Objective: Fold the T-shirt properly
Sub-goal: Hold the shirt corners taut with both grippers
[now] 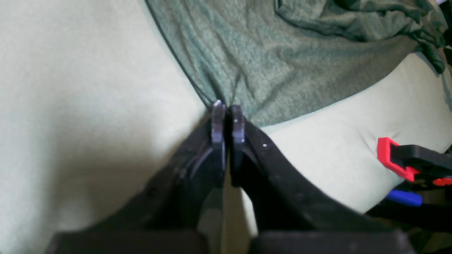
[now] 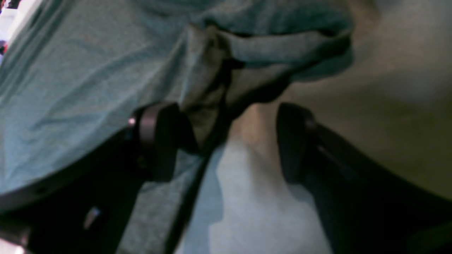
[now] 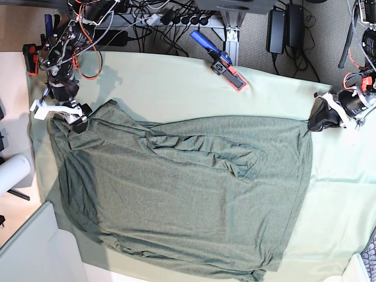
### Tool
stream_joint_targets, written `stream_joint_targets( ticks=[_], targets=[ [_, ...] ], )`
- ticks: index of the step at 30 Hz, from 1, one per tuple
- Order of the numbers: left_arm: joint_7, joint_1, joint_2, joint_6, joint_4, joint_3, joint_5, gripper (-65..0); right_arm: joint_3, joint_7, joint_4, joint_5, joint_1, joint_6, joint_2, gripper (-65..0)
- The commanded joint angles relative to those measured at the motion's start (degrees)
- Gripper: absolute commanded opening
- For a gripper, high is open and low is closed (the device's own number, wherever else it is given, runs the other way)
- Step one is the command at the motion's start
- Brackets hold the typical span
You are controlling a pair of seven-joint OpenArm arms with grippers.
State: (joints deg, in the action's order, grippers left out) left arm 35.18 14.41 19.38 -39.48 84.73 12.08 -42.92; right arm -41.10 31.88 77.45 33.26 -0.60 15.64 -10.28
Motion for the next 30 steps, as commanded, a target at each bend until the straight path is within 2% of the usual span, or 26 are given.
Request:
stream_joint_targets(
  ticks=[1, 8, 14, 24, 30],
  targets=[
    [-0.6, -0.9, 0.8, -0.5, 0.8, 0.3, -1.0, -65.0, 0.0, 0.5, 0.8, 0.9, 1.0, 1.6, -0.5, -22.6],
    [-0.6, -1.2, 0.8, -0.5, 0.8, 0.3, -0.9, -65.0, 1.1, 1.6, 0.8, 3.2, 1.2, 2.8, -0.3, -22.9],
    [-0.6, -1.2, 0.8, -0.5, 0.8, 0.3, -0.9, -65.0, 2.8, 1.3, 0.8, 2.0, 1.2, 2.8, -0.6, -22.8],
    [-0.7, -1.4, 1.6, -0.5, 0.8, 0.3, -0.1, -65.0, 0.0, 1.6, 0.8, 1.3, 1.1, 2.8, -6.8, -22.9],
    [-0.7, -1.4, 2.3, -0.5, 0.8, 0.3, -0.1, -65.0, 0.0, 1.2, 0.8, 0.2, 1.0, 2.8, -6.9, -22.9]
  ],
)
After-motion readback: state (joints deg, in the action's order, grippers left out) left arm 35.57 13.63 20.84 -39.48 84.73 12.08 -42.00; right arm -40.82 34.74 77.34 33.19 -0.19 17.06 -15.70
